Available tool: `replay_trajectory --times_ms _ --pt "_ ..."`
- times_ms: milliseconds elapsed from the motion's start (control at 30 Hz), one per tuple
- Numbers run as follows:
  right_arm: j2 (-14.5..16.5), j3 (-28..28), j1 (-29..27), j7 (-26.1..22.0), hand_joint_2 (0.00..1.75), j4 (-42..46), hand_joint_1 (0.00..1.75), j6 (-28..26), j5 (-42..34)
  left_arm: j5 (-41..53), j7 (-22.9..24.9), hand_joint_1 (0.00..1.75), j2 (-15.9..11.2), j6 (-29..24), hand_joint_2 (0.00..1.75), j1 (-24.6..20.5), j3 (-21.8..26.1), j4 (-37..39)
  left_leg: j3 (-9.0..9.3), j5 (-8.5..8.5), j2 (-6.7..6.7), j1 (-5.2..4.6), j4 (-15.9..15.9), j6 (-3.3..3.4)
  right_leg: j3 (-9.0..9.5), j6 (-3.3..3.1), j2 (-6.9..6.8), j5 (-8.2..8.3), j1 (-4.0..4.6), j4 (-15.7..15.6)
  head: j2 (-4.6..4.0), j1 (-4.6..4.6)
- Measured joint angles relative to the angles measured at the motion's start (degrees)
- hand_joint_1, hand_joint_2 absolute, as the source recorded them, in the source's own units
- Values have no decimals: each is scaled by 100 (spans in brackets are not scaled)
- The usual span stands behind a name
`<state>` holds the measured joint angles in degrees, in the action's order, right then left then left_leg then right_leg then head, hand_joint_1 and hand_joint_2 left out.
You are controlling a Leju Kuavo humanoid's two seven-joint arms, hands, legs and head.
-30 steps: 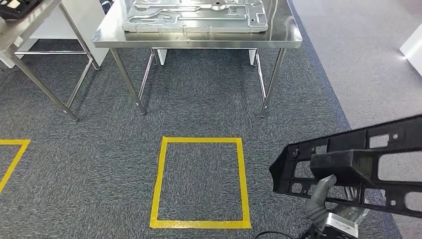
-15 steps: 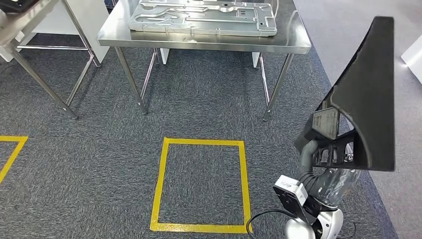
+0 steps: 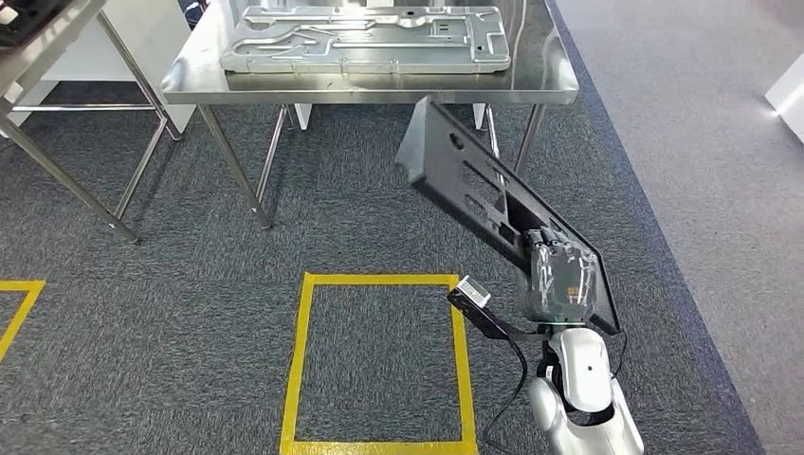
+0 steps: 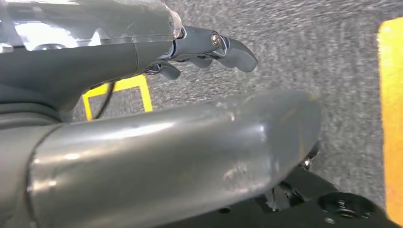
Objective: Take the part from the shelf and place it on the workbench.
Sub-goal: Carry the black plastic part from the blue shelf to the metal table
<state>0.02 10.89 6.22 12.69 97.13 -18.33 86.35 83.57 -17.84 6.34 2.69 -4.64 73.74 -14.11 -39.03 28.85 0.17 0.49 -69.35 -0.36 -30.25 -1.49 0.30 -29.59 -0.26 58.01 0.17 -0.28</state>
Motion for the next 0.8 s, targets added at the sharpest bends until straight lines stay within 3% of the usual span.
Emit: replay_trajectory --times_ms 67,167,233,300,367,433,467,500,533,600,633,733,800 --pt "-64 162 172 66 175 -247 175 201 -1 10 -2 0 -28 15 0 -5 -22 2 252 -371 1 -43 687 103 101 30 14 -88 15 -9 -1 16" --pt "-136 412 439 141 175 -637 175 444 14 26 -2 0 -59 28 0 -33 -58 6 406 -331 -4 -91 1032 198 138 132 20 -107 5 -19 -1 31" --pt "-172 555 589 175 175 -857 175 472 109 34 -2 0 -67 32 0 -36 -80 7 506 -313 -20 -54 1143 244 114 190 2 -100 -1 91 0 34" --pt "-206 699 804 199 175 -1054 175 508 238 44 -2 0 -74 35 0 -42 -93 9 639 -293 -25 -19 1221 284 -137 238 -5 -207 -10 533 1 41" --pt "-255 903 1045 220 175 -1262 175 627 319 54 -2 0 -84 44 0 -56 -108 10 724 -229 -24 -18 1239 303 -629 289 -7 -441 -37 1235 0 45" --pt "-317 1155 1256 245 175 -1466 175 787 346 66 -1 0 -87 68 0 -63 -130 11 825 -139 -36 -9 1238 289 -1021 326 -12 -540 -78 1587 -2 45" --pt "-347 1277 1356 255 175 -1559 175 863 352 72 0 0 -88 84 0 -62 -142 12 897 -85 -46 0 1237 271 -1079 338 -16 -421 -95 1477 -2 45" --pt "-371 1381 1457 263 175 -1642 175 928 353 77 1 0 -88 97 0 -60 -155 14 980 -24 -55 11 1237 245 -1047 347 -22 -190 -109 1194 -1 46" --pt "-395 1478 1565 268 175 -1724 175 992 355 83 1 0 -88 107 0 -58 -170 19 1049 44 -61 20 1237 213 -967 355 -34 149 -122 802 -1 51" --pt "-431 1666 1805 267 175 -1900 175 1119 356 94 5 0 -92 116 0 -70 -197 27 1160 174 -61 20 1222 134 -842 322 -54 555 -107 235 -1 58" --pt "-442 1763 1907 264 175 -1975 175 1174 356 98 9 0 -97 117 0 -81 -209 29 1198 221 -58 13 1217 91 -820 284 -55 628 -93 125 -1 61" --pt "-461 2002 2121 251 175 -2131 175 1253 358 104 16 0 -115 119 0 -107 -231 32 1279 273 -50 22 1143 -6 -718 130 -33 542 -79 110 -1 66" --pt "-469 2116 2261 234 175 -2209 175 1279 359 107 16 0 -121 123 0 -116 -233 38 1055 311 -49 44 682 -48 -591 46 -28 474 -84 88 -1 54"
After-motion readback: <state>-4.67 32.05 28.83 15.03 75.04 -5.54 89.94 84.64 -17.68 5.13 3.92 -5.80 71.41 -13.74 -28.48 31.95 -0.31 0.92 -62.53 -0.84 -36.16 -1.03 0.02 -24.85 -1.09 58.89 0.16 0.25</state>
